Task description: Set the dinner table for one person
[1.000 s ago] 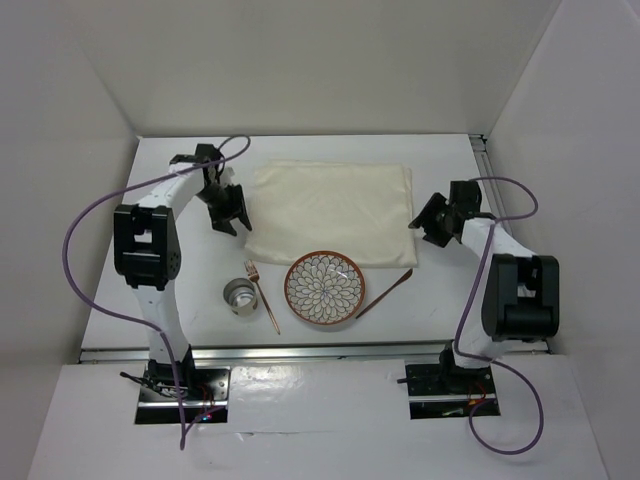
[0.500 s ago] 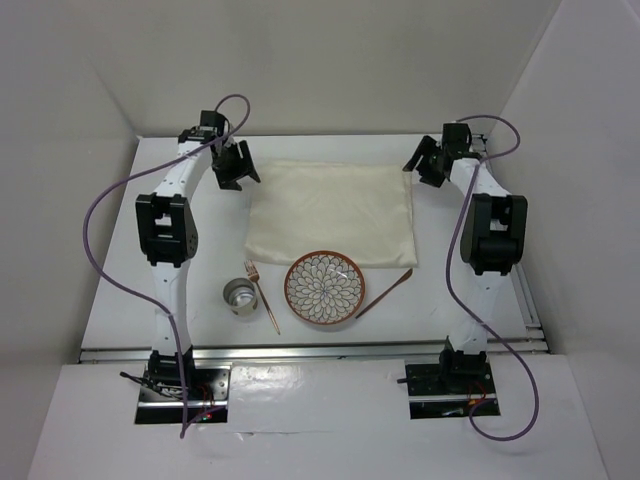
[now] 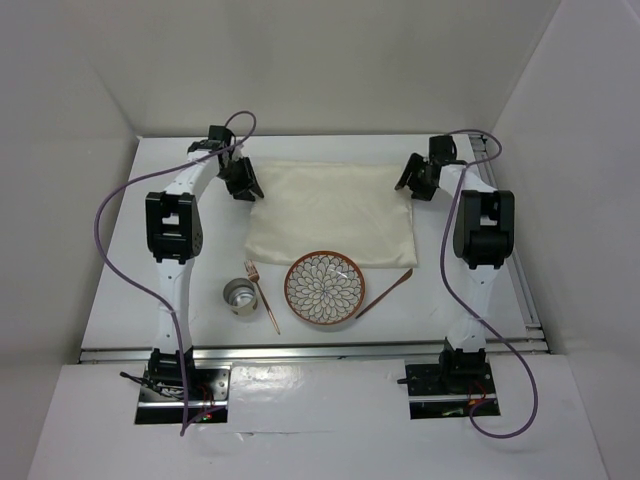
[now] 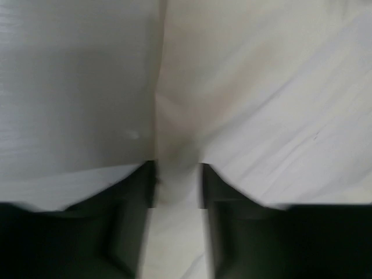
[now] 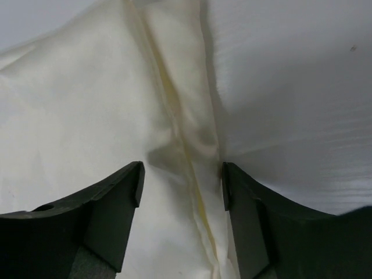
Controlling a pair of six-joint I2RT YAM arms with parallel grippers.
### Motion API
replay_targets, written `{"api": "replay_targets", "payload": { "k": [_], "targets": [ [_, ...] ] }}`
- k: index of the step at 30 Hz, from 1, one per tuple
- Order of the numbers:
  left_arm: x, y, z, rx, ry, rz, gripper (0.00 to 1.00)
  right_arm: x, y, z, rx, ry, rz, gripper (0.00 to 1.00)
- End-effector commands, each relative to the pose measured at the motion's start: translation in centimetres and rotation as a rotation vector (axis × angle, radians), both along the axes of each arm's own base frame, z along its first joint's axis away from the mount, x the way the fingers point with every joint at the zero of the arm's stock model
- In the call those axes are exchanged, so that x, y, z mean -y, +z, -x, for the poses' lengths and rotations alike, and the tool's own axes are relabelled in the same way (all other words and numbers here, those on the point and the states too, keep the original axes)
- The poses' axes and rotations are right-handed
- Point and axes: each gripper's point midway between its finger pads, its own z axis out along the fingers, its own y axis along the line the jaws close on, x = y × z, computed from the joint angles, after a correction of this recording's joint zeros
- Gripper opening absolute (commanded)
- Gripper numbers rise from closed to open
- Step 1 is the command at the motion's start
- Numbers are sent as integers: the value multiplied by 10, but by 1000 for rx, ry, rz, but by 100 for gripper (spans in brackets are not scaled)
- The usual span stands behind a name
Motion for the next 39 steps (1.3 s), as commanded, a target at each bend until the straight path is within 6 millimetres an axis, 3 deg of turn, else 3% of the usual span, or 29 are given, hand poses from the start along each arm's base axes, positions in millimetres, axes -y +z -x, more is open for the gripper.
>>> {"api": "replay_targets", "payload": {
  "k": [1,3,4,5,8,9,11,13,19,24,28,29,30,31,33,34,35,36,37,38,39],
  "targets": [
    [9,-15,-2,-6,-20,62,40,-25,-18,23,-68,77,-65,65],
    [-4,-16,-7,-12,21,69,19,-35,-19,22,-68,98,-72,57],
    [-5,-17,-7,-12,25,61,9,-49,-16,18,-55,126,-71,53],
    [-18,-14,-12,0,48,61,0,-49,-17,16,-57,134,-65,43],
    [-33,-9,-18,11,83,65,0,-63,-21,10,-58,160,-64,26],
    [-33,-6,-20,22,83,65,0,-69,-18,8,-49,170,-63,14],
    [-42,-3,-20,26,95,42,0,-74,-16,3,-40,172,-68,2],
    [-45,11,-27,73,89,28,0,-75,-23,0,-48,154,-82,0],
    [-40,46,-39,167,51,55,0,-75,-18,-14,-13,118,-88,0],
    [-39,54,-51,234,26,24,0,-58,-18,-9,-3,65,-74,0],
    [-40,37,-56,210,39,22,0,-49,-19,-5,-11,51,-82,0],
    [-38,38,-55,206,42,34,6,-49,-19,-5,-11,51,-83,0],
    [-38,21,-54,177,42,35,18,-51,-20,-5,-17,69,-86,0],
    [-38,19,-49,153,43,35,45,-50,-17,-8,-6,79,-79,8],
    [-41,16,-48,143,54,15,67,-52,-15,-8,-9,84,-86,18],
    [-51,35,-48,179,75,-42,91,-50,-10,-9,6,93,-65,33],
    [-51,35,-48,179,75,-42,91,-50,-10,-9,6,93,-65,33],
    [-54,43,-47,188,85,-59,94,-50,-2,-10,22,94,-65,46],
    [-59,70,-48,238,100,-81,95,-47,7,-14,45,95,-49,55],
    [-67,81,-48,258,117,-129,100,-46,7,-15,46,89,-42,67],
    [-71,94,-45,272,132,-151,100,-46,15,-17,58,89,-42,73]
  ]
}}
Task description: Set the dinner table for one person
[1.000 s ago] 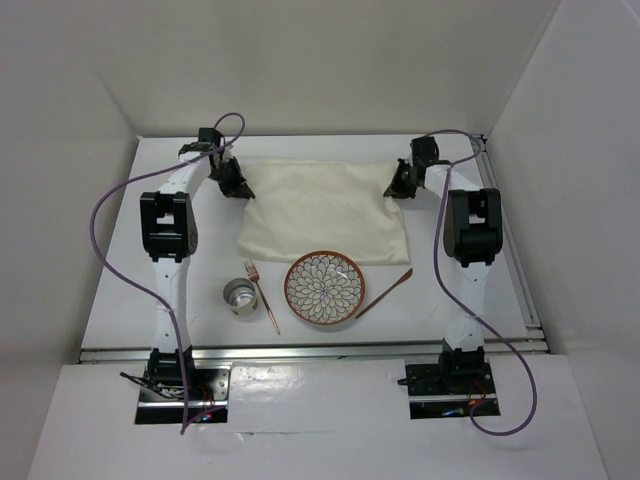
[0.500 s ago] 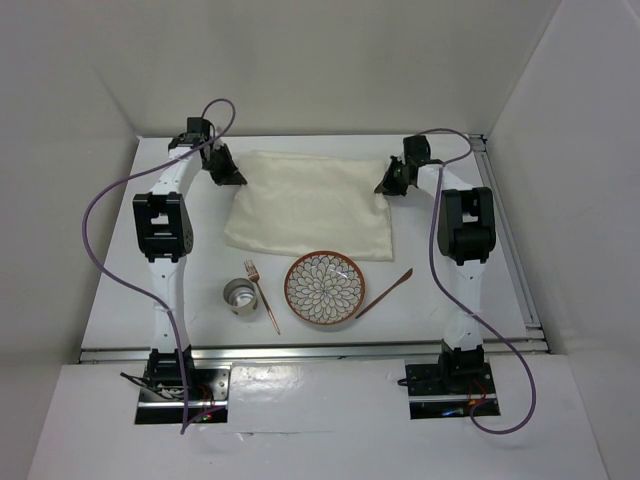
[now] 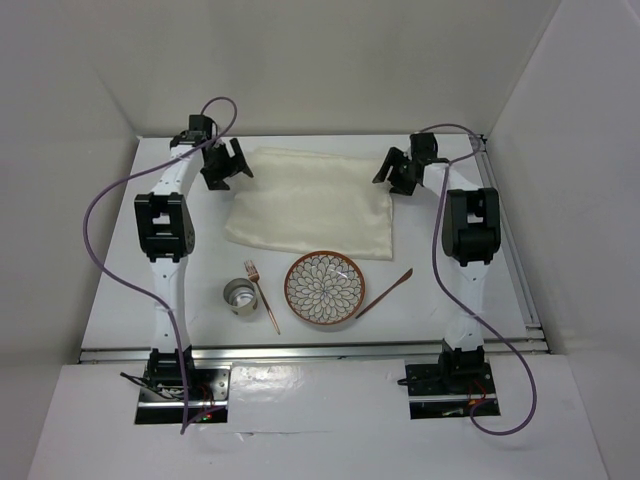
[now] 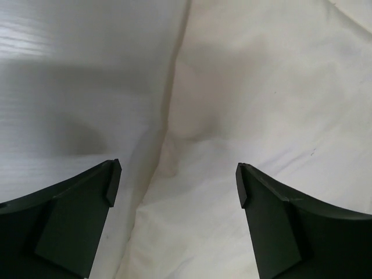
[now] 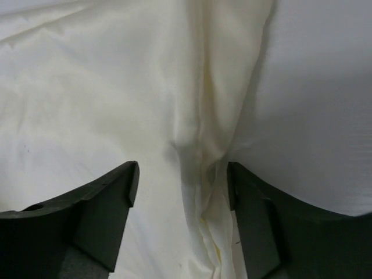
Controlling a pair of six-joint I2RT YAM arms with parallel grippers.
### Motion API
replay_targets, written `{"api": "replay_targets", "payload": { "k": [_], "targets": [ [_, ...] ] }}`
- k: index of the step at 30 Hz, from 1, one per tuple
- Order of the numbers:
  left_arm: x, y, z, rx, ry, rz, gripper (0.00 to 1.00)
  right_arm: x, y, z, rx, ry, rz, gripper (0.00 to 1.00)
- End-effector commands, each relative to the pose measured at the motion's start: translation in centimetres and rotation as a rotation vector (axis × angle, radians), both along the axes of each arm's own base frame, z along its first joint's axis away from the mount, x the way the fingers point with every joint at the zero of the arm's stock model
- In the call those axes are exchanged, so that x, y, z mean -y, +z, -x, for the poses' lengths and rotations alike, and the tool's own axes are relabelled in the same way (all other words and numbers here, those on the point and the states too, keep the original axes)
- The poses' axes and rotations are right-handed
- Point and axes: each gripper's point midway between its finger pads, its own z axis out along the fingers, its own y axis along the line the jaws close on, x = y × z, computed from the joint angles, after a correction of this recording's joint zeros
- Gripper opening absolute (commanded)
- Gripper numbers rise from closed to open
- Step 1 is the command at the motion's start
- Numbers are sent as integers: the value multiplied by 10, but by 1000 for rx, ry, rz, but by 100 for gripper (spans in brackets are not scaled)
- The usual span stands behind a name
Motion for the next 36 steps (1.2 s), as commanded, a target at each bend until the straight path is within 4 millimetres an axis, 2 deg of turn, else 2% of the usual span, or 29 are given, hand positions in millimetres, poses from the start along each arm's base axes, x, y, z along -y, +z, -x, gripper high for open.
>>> {"api": "replay_targets", "payload": {
  "k": [1,2,3,4,5,6,7,8,9,11,12,13,14,15,17,18,19,20,21,23,24,26,27,28,30,32,34,35,36],
  "targets": [
    [-24,91,-2,164,55,-130,100,20,15,-1,6,-36,85,76],
    [-31,114,6,196,75,-168,100,20,24,-4,25,-37,84,77],
    [-33,122,14,194,83,-179,98,17,26,-5,25,-37,94,77],
    [-33,129,23,195,84,-179,92,17,37,-7,41,-38,93,79],
    [-33,135,31,201,84,-179,83,13,37,-7,43,-38,106,79],
    [-27,140,49,203,64,-153,53,9,44,-7,57,-40,119,79],
    [-7,132,72,174,6,-97,37,8,51,-2,62,-47,136,79],
    [3,126,81,161,-31,-79,9,8,54,1,63,-47,136,79],
    [14,118,90,141,-60,-56,0,8,55,4,62,-47,136,79],
    [33,80,112,57,-131,-36,0,4,51,16,41,-58,131,77],
    [44,67,120,24,-156,-34,0,5,63,21,57,-60,129,75],
    [44,56,124,-4,-154,-54,0,5,66,27,54,-66,123,75],
    [42,38,132,-45,-155,-88,0,1,55,41,17,-61,120,74],
    [40,30,132,-53,-151,-97,0,3,68,48,37,-68,124,74],
    [39,10,133,-80,-140,-101,0,4,69,62,26,-83,111,74],
    [35,3,133,-100,-124,-96,0,-1,56,79,-3,-63,105,74],
    [34,-12,134,-136,-113,-101,0,0,65,88,10,-64,103,72],
    [32,-16,132,-141,-109,-109,0,-7,64,96,3,-54,86,71],
    [29,-22,132,-163,-87,-125,0,-8,50,114,-40,-40,79,70],
    [28,-32,133,-189,-74,-129,0,-12,50,127,-49,-35,73,69],
    [27,-38,134,-203,-74,-130,0,-15,39,140,-83,-32,72,69],
    [32,-36,140,-226,-86,-132,0,-18,36,150,-96,-29,69,69],
    [32,-28,138,-209,-85,-153,0,-23,30,156,-112,-18,57,67],
    [29,-21,139,-204,-78,-166,0,-28,34,157,-103,-8,55,67],
    [26,-3,140,-175,-67,-183,0,-33,33,161,-111,6,58,65],
    [22,25,141,-120,-53,-197,0,-39,36,161,-105,28,64,64],
    [15,30,150,-121,-34,-232,0,-51,37,161,-102,56,64,63],
    [11,40,151,-96,-22,-248,0,-51,39,161,-102,56,64,63],
    [5,39,153,-92,-5,-277,0,-55,34,162,-115,65,68,60]
  ]
}}
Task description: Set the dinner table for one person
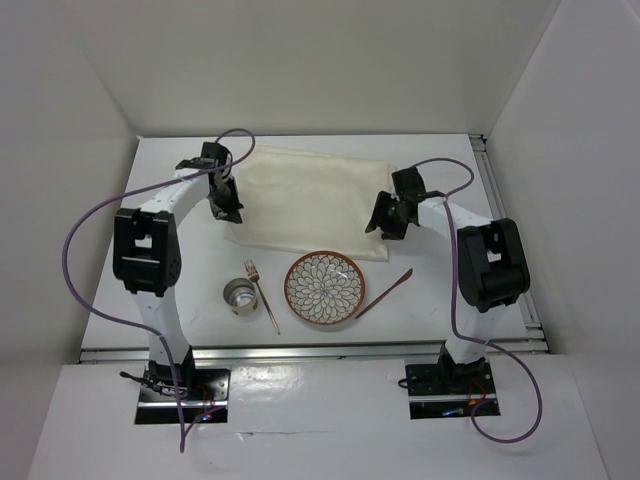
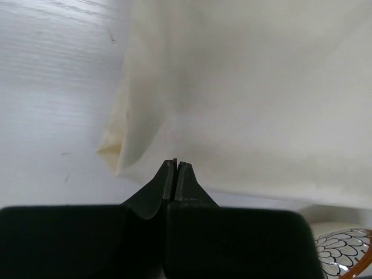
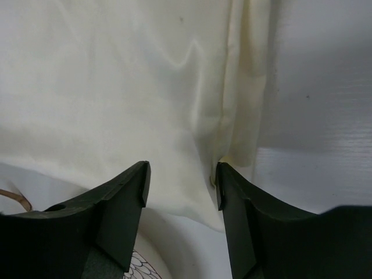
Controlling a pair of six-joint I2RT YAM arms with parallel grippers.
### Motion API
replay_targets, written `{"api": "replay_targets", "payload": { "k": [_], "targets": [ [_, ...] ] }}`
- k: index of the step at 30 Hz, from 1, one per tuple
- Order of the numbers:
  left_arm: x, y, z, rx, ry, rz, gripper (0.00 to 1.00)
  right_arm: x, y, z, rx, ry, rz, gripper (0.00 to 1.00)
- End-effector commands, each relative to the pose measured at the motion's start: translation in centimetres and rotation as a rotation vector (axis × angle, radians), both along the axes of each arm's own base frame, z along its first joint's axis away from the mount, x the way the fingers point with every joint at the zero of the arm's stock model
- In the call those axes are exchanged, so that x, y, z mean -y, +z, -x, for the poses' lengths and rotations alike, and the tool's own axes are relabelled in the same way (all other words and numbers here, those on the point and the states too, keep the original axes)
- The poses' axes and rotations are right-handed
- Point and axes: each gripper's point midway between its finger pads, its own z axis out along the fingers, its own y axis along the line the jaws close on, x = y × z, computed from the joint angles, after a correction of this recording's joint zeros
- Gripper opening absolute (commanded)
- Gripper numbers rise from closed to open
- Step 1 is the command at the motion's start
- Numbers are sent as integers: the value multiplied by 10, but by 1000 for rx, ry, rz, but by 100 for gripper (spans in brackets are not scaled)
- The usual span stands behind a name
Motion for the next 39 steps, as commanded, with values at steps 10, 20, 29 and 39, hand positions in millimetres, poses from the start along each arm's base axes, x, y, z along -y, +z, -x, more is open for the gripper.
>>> {"api": "replay_targets", "payload": {
  "k": [10,20,29,39],
  "targets": [
    [-29,-20,10,-49,106,-123,0,-2,9,-1,11,-40,48,40],
    [-33,-36,21,-158,137,-151,0,-5,53,1,132,-145,204,72],
    [-40,27,8,5,153,-192,0,-34,39,1,104,-44,110,31],
    [-48,-41,33,-184,188,-233,0,-19,-29,29,-76,-72,114,0]
  ]
}}
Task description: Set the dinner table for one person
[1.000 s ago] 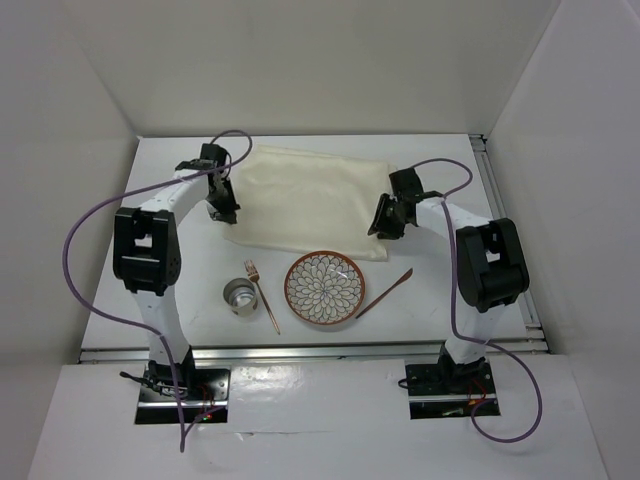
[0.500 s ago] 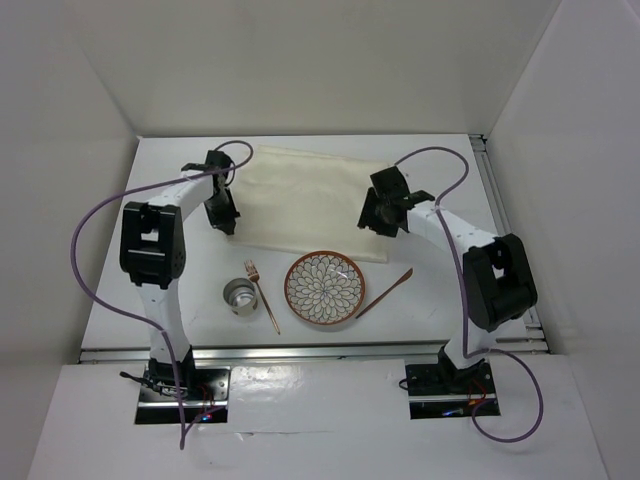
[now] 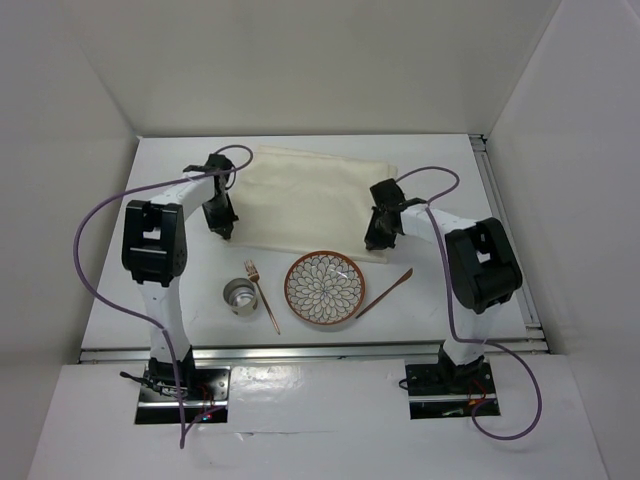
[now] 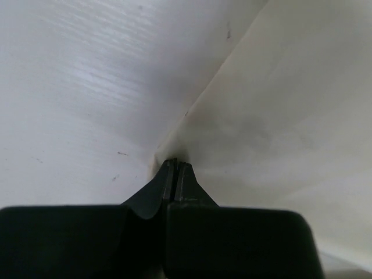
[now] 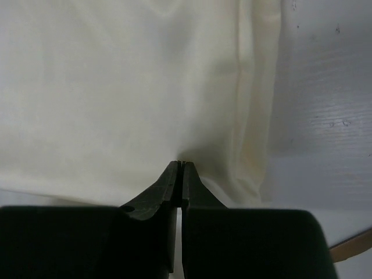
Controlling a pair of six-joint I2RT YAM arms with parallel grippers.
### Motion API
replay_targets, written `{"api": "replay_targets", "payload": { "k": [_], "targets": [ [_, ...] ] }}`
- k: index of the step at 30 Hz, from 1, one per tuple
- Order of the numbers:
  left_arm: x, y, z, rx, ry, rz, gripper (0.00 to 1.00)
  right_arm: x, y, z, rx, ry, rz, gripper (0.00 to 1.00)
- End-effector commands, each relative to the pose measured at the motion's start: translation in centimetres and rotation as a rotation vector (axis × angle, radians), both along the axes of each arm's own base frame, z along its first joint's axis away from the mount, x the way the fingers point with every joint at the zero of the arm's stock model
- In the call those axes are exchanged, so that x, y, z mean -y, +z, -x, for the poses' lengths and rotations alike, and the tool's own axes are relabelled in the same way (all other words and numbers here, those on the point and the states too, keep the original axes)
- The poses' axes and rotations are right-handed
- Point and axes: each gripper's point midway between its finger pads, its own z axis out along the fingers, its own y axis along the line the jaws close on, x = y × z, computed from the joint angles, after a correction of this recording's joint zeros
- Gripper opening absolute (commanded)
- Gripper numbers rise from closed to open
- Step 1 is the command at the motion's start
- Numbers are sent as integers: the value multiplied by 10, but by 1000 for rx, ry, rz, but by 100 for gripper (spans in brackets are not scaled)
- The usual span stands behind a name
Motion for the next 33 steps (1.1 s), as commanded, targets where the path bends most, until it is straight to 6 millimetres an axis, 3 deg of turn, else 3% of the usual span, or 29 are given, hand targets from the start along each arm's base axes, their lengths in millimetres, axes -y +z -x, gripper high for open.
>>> {"api": "replay_targets", "payload": {
  "k": [1,5,7,8,12,18,21,24,26,27,28,29,31,32,33],
  "targets": [
    [-7,-17,13,-60,39,-24,0,6,-12,3,-19,-30,-8,0],
    [-2,-28,29,-110,48,21,0,12,-29,12,-59,-55,-12,0],
    [1,-23,33,-87,45,42,0,23,-40,18,-86,-79,-3,0],
    [1,-28,44,-109,43,49,0,27,-43,20,-96,-88,1,0],
    [5,-26,63,-122,48,77,0,48,-47,22,-105,-103,18,0],
    [12,-16,67,-91,22,65,0,59,-43,6,-74,-38,41,0],
    [8,1,63,-71,11,26,0,48,-17,-9,-13,6,-3,0],
    [7,36,45,21,13,18,0,36,36,-21,106,34,-57,0],
    [6,63,34,82,16,13,7,27,74,-22,183,58,-97,8],
    [6,74,32,106,16,16,15,27,88,-23,212,59,-103,16],
    [5,96,25,162,19,12,33,25,97,-20,224,67,-117,29],
    [5,105,25,177,19,14,42,24,110,-14,246,65,-135,41],
    [3,124,23,222,13,6,51,18,116,-3,251,84,-167,62],
    [3,139,22,264,13,11,61,10,112,15,225,119,-198,73],
    [6,146,23,280,8,27,61,10,111,22,218,128,-210,77]
  ]
}}
